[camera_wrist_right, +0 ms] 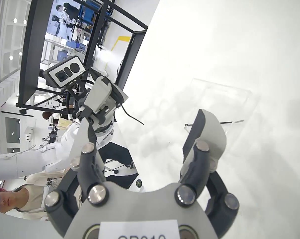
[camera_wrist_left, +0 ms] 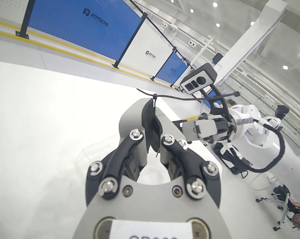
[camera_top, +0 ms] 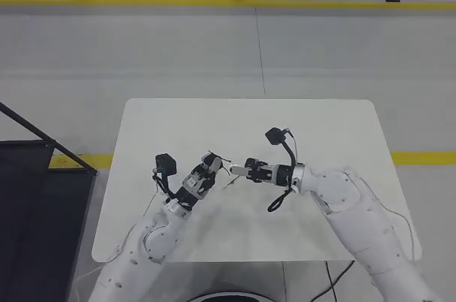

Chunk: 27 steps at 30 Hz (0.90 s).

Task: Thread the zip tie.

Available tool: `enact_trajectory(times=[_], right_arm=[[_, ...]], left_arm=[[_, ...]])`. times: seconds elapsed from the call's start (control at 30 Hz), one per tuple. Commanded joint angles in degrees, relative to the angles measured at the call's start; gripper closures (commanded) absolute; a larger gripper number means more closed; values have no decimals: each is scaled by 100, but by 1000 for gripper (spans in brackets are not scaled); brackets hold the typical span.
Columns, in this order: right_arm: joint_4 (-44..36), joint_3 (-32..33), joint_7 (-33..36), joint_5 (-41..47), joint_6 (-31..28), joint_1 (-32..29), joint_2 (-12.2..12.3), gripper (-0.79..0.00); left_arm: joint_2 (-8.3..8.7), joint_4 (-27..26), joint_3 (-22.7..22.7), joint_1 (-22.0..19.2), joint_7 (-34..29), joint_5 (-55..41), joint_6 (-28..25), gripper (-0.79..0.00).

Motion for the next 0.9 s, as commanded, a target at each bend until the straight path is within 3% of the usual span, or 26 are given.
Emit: enact_trajectory(times=[0.0,0.03,0.4,0.5,0.57,0.6,0.87], right_arm=[[72,-10,27,-18,-26,41,-6,-671],[85,7,25,-63,37,53,-1,-785],[-6,13,-137,-161,34,-34,1,-785],[-14,-15,-95,-107,-259,-61,-6,-631],[73,-30,18,6,-575,-42,-10,-406],[141,-33,79,82,-700,-18,-14,-372],[502,-246,15,115,-942,213,-101,-314]], left_arm=[[-6,-11,-15,3,-3,-6,8,0],[-10,-11,-21,4,4,-12,21,0],[-19,-20,-39,8,61,61,89,0],[-19,-20,-39,8,61,61,89,0],[-19,-20,-39,8,61,61,89,0],[-19,-20,-39,8,61,61,89,0],[-19,-20,-39,8,61,61,89,0]])
